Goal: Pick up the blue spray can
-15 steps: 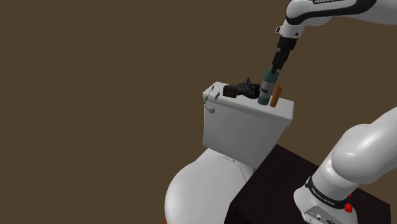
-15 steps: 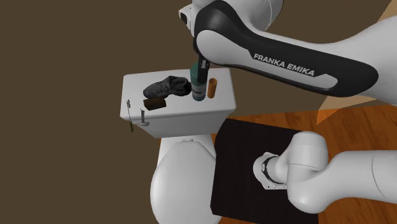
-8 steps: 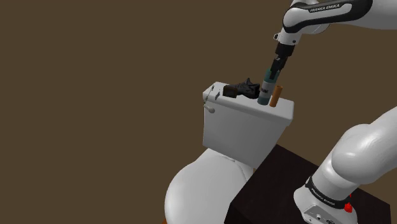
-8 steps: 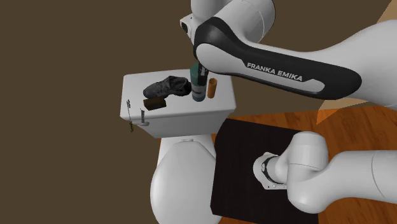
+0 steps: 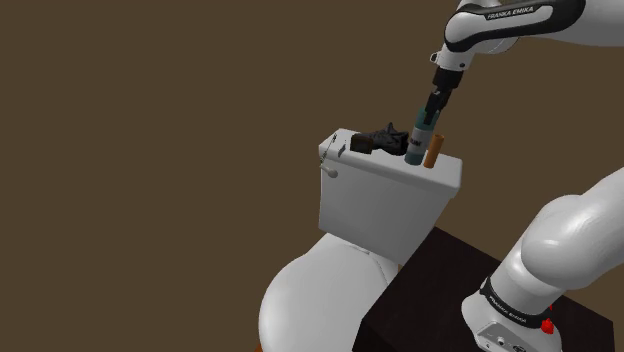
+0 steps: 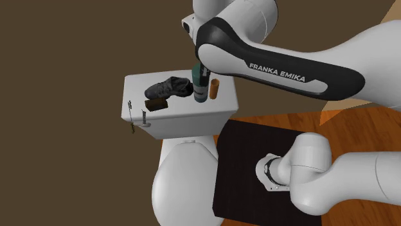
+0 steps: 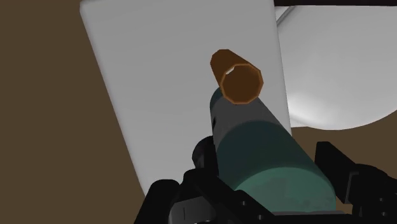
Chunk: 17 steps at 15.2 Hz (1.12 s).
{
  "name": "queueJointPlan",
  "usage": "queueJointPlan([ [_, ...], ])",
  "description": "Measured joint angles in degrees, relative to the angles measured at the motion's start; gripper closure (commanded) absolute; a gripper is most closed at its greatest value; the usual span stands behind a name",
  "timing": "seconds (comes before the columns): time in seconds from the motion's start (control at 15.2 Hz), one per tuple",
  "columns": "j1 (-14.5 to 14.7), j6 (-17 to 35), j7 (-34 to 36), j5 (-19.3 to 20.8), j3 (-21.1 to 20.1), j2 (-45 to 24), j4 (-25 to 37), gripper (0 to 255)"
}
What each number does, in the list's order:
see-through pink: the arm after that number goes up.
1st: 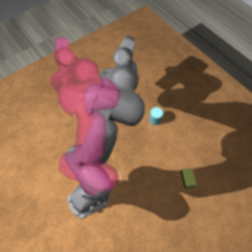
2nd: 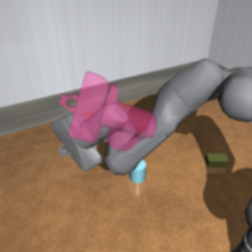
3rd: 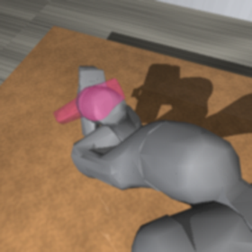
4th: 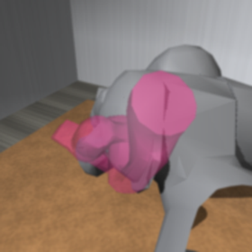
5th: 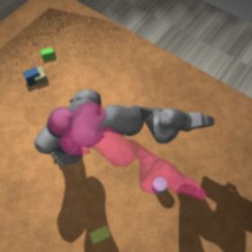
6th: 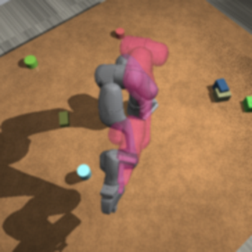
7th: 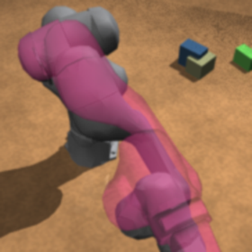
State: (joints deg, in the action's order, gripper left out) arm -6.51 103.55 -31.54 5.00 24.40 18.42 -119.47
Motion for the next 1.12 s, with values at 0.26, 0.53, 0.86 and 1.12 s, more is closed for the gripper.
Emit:
queueJointPlan([
  [0.26,0.06,-1.77,0.22,0.03,-0.25,0.26,1.27,255],
  [0.53,0.13,-4.87,0.05,-0.11,-0.33,0.06,4.54,255],
  [0.86,0.41,-8.72,0.14,-0.49,-0.59,-0.63,9.04,255],
  [1.12,0.49,-11.43,-0.15,-0.73,-0.51,-1.26,12.34,255],
])
